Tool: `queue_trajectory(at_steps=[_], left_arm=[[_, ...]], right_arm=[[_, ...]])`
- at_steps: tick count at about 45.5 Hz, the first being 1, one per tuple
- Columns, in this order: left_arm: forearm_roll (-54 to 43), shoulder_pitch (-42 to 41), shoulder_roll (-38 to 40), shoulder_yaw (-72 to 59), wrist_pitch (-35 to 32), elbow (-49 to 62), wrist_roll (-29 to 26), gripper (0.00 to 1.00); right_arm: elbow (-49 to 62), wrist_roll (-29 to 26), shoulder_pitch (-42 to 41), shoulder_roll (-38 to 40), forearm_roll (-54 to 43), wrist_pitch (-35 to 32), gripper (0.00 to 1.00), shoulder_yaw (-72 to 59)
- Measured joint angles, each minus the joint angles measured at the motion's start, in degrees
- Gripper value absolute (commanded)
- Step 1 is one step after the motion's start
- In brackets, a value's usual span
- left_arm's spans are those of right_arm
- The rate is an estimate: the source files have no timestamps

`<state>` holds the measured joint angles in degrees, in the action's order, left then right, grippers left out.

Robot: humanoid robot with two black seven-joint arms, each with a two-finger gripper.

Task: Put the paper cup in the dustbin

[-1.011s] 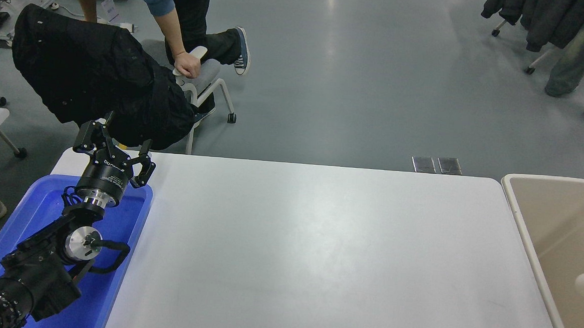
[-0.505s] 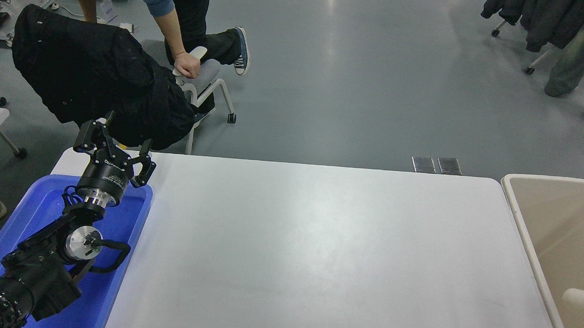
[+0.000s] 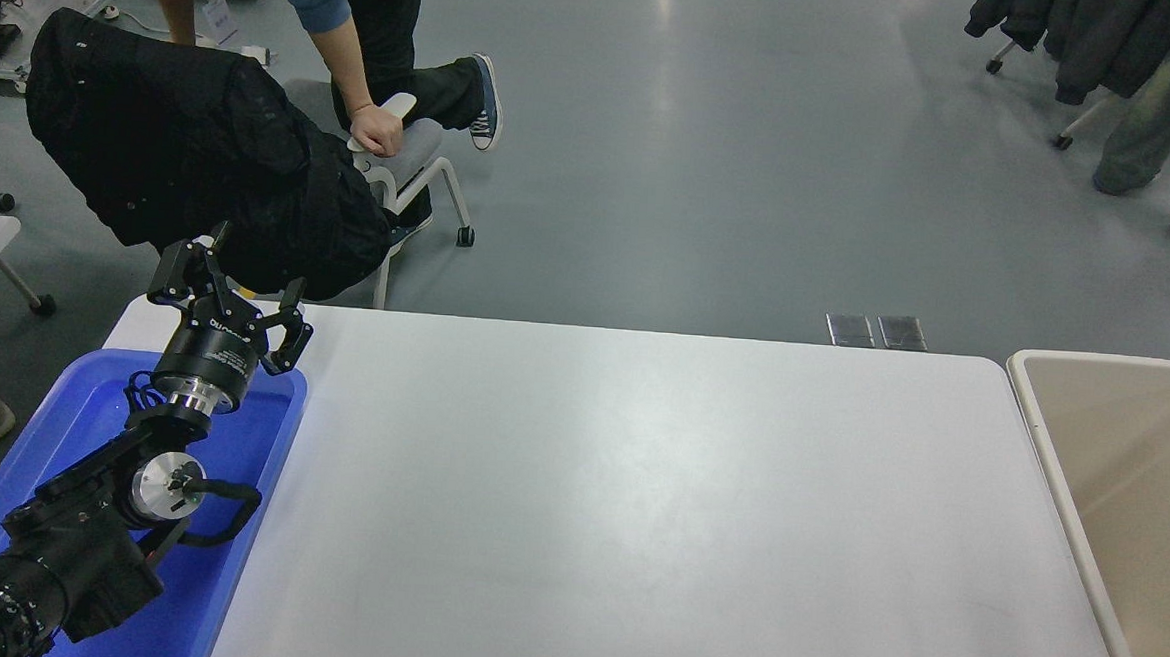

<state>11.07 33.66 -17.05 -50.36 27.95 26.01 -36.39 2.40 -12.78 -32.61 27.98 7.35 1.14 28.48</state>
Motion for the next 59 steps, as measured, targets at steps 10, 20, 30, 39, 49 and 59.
queue_trajectory(at_steps=[10, 20, 30, 39, 49, 59], left_arm=[[0.0, 0.0, 0.0, 0.0, 0.0, 0.0, 0.0, 1.0], [0.0, 0.0, 0.1, 0.1, 0.0, 0.0, 0.0, 1.0], [0.0, 0.1, 0.2, 0.2, 0.0, 0.0, 0.0, 1.0], [0.0, 0.2, 0.2, 0.3, 0.0, -0.1, -0.1, 1.0], [0.0, 0.2, 0.3, 0.4, -0.1, -0.1, -0.1, 1.0], [0.0, 0.2, 0.3, 0.4, -0.1, -0.2, -0.1, 1.0]], right_arm=[[-0.2, 0.0, -3.3, 3.5, 0.0, -2.9, 0.97, -0.2], [-0.2, 0.0, -7.5, 7.0, 0.0, -9.5, 0.97, -0.3], [-0.4, 0.6, -11.6, 8.1, 0.0, -17.3, 0.97, 0.1], [-2.4, 1.8, -16.2, 7.4, 0.1, -22.2, 0.97, 0.5], [-7.7, 3.0, -20.3, 4.9, 0.1, -24.5, 0.97, 4.5], [-13.5, 4.6, -22.4, 0.8, 0.1, -25.3, 0.99, 8.4]])
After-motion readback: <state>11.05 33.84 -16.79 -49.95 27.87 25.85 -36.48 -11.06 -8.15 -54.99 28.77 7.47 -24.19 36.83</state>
